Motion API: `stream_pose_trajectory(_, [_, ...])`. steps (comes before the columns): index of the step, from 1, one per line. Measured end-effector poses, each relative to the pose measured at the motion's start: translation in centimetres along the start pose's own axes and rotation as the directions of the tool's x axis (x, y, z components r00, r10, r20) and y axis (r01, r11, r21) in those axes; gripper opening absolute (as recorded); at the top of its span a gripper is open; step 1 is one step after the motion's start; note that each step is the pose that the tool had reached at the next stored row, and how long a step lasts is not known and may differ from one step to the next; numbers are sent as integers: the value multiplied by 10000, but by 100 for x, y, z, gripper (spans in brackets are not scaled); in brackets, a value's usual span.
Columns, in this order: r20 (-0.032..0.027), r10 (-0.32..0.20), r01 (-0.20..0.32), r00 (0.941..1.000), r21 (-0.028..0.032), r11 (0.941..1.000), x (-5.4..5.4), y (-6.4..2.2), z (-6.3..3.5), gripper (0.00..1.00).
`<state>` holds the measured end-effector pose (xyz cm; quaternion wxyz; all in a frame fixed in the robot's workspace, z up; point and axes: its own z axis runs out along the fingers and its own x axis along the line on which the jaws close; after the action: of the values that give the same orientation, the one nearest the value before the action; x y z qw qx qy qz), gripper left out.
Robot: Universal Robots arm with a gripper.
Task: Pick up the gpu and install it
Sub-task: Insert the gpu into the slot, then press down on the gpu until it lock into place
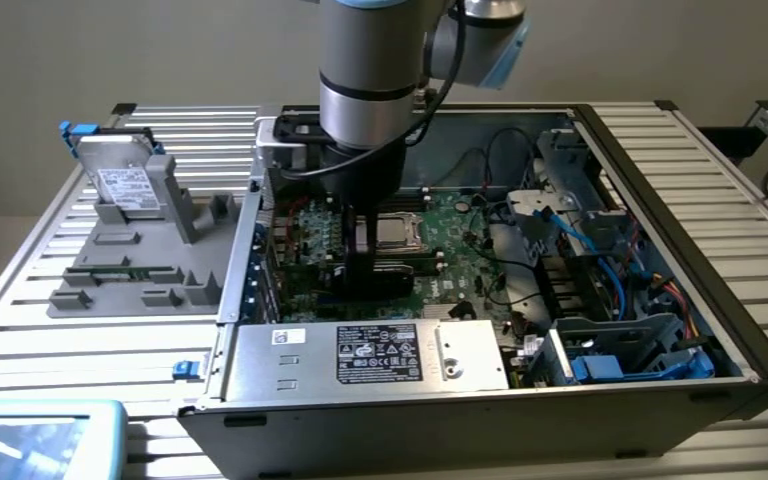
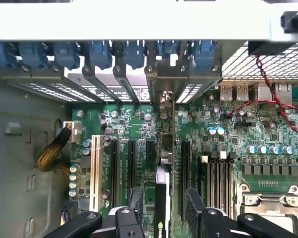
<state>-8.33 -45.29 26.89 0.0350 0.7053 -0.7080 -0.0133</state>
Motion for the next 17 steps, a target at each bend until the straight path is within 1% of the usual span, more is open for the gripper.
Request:
stream_pose_trajectory(7, [-5,2,-2,10000,1,10000,10,22,-317,48])
stream_pose_trajectory(8, [-6,1,-1,10000,0,10000,10,23,-334,48])
stream_pose_trajectory(17, [-5,1,-1,10000,1,10000,10,23,-334,48])
